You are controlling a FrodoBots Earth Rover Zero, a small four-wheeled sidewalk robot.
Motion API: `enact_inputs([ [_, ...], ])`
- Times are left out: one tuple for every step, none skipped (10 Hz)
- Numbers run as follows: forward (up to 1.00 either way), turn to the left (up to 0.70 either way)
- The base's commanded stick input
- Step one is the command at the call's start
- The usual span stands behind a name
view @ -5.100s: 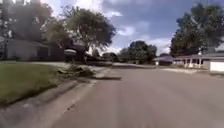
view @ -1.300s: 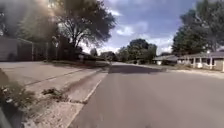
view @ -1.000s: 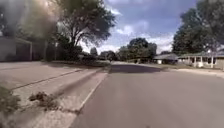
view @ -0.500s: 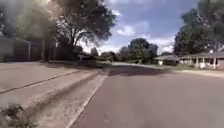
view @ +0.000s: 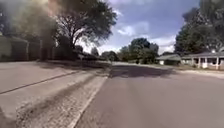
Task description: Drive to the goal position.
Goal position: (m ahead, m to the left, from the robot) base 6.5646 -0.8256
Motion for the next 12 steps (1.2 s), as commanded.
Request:
enact_inputs([
  [1.00, 0.00],
  [1.00, 0.00],
  [1.00, 0.00],
  [1.00, 0.00],
  [1.00, 0.00],
  [1.00, 0.00],
  [1.00, 0.00],
  [1.00, 0.00],
  [1.00, 0.00],
  [1.00, 0.00],
  [1.00, 0.00],
  [1.00, 0.00],
])
